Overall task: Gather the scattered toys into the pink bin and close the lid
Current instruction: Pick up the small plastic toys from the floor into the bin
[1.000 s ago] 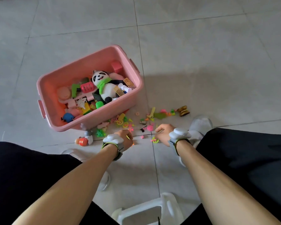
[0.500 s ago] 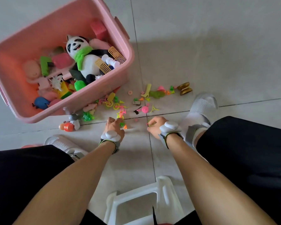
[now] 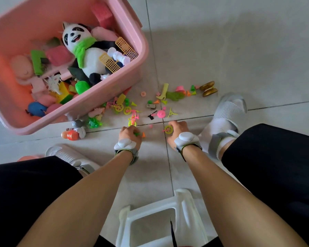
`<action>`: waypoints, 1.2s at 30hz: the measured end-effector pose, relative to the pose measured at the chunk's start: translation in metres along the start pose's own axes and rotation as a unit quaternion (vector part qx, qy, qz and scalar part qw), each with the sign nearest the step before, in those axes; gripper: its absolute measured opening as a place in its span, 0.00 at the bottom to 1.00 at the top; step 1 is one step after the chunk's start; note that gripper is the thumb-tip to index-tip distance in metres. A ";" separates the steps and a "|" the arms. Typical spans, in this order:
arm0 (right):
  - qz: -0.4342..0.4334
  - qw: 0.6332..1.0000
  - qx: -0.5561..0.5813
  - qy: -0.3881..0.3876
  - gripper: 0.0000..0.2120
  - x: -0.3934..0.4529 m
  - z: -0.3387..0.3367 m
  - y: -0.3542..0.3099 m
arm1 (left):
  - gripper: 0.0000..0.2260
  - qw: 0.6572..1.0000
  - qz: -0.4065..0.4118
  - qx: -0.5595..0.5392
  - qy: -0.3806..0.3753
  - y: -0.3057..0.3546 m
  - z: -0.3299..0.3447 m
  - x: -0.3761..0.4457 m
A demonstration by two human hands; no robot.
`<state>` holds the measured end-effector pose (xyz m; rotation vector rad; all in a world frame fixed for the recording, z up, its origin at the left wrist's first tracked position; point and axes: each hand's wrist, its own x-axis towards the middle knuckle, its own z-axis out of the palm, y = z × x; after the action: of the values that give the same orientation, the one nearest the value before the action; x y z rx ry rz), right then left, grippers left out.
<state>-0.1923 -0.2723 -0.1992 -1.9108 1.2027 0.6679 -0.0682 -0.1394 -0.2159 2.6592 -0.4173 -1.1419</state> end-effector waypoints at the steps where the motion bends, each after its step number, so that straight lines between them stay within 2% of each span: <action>1: 0.002 1.000 -0.007 -0.013 0.19 0.001 0.002 -0.002 | 0.07 1.000 -0.026 -0.012 -0.002 0.002 -0.001 -0.001; 4: 0.003 0.999 -0.024 -0.038 0.20 0.004 0.009 -0.011 | 0.09 0.995 -0.082 -0.060 -0.004 0.002 -0.004 -0.002; 8: -0.012 0.998 -0.009 -0.060 0.23 0.004 0.029 -0.030 | 0.08 0.991 -0.109 -0.077 -0.005 -0.010 -0.011 -0.007; 15: -0.070 0.995 -0.061 -0.029 0.17 0.014 0.056 -0.059 | 0.09 0.981 -0.186 -0.062 -0.004 -0.047 -0.032 -0.023; 18: -0.083 0.994 -0.069 -0.027 0.20 0.015 0.069 -0.073 | 0.08 0.972 -0.215 -0.089 -0.025 -0.063 -0.034 -0.025; 21: -0.063 0.992 -0.109 -0.013 0.30 0.016 0.074 -0.083 | 0.06 0.959 -0.248 -0.132 -0.039 -0.069 -0.033 -0.022; 24: -0.062 0.988 -0.142 0.021 0.29 0.022 0.079 -0.094 | 0.09 0.935 -0.284 -0.208 -0.045 -0.079 -0.027 -0.007; 26: -0.062 0.985 -0.157 0.025 0.27 0.026 0.080 -0.094 | 0.10 0.920 -0.288 -0.263 -0.043 -0.090 -0.012 0.008; 29: -0.072 0.980 -0.183 0.023 0.26 0.028 0.082 -0.095 | 0.08 0.897 -0.284 -0.339 -0.031 -0.072 -0.027 0.005; 32: -0.090 0.977 -0.194 0.018 0.28 0.031 0.083 -0.095 | 0.04 0.892 -0.269 -0.364 -0.027 -0.062 -0.032 0.004; 34: -0.099 0.978 -0.183 0.015 0.29 0.033 0.082 -0.094 | 0.04 0.883 -0.286 -0.372 -0.021 -0.062 -0.033 0.004; 36: -0.093 0.983 -0.158 -0.004 0.25 0.032 0.077 -0.093 | 0.06 0.877 -0.292 -0.381 -0.023 -0.064 -0.032 0.001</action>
<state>-0.0970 -0.2007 -0.2370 -2.2467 0.9393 0.8021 -0.0328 -0.0773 -0.2144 2.0568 0.7493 -1.1731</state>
